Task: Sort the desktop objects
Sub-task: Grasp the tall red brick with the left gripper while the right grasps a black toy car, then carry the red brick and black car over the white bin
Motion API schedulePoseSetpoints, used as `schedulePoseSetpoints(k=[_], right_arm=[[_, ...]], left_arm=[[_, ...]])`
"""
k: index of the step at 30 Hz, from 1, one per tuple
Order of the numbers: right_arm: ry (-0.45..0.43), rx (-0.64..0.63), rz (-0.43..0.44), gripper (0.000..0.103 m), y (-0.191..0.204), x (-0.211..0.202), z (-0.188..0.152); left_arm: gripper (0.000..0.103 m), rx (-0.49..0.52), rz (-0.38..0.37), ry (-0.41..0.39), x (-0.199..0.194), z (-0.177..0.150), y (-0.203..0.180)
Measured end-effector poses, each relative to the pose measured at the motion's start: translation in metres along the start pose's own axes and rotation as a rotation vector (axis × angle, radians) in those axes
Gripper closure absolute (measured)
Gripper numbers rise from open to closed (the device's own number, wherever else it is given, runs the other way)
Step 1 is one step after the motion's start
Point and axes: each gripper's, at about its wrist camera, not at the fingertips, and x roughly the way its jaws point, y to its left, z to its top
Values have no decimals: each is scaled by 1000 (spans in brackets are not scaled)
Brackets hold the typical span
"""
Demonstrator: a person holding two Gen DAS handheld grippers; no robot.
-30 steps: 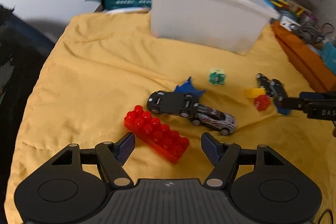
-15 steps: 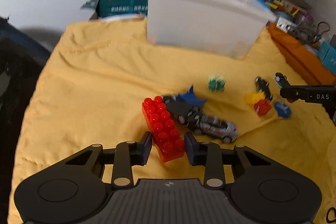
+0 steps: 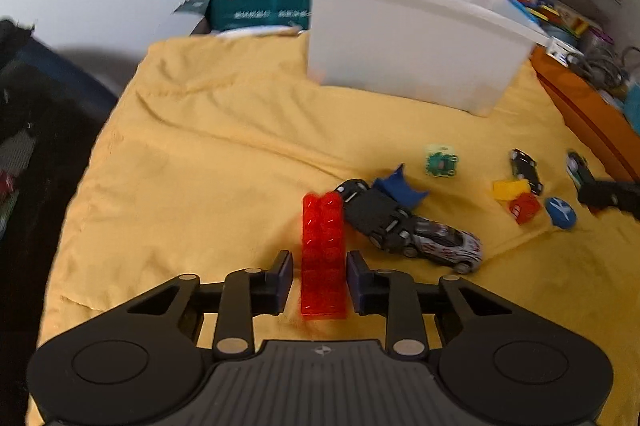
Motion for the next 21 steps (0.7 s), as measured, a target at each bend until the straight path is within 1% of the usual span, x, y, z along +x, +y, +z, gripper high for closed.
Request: schedulePoseSetpoints(k=[1, 3, 7, 9, 11, 14, 17, 19, 21], right_arm=[[3, 3, 0, 70, 0, -1, -2], [4, 11, 4, 70, 0, -3, -3], [-22, 10, 12, 70, 0, -11, 2], [-52, 20, 20, 70, 1, -18, 10], [-92, 25, 33, 70, 3, -26, 23], [-158, 14, 52, 70, 6, -35, 54], [-209, -2, 68, 70, 8, -34, 90], [-228, -6, 77, 70, 9, -30, 116], [-228, -12, 83, 70, 10, -22, 140]], left_arm=[[76, -6, -4, 5, 3, 0, 1], [76, 9, -3, -6, 2, 0, -1], [77, 58, -27, -44, -12, 3, -12], [77, 44, -39, -72, -25, 9, -13], [77, 50, -46, -118, -42, 22, -16], [77, 54, -70, -193, -64, 52, -20], [76, 37, -107, -243, -72, 93, -24], [76, 26, -121, -274, -73, 121, -28], [76, 32, -117, -306, -70, 146, -33]])
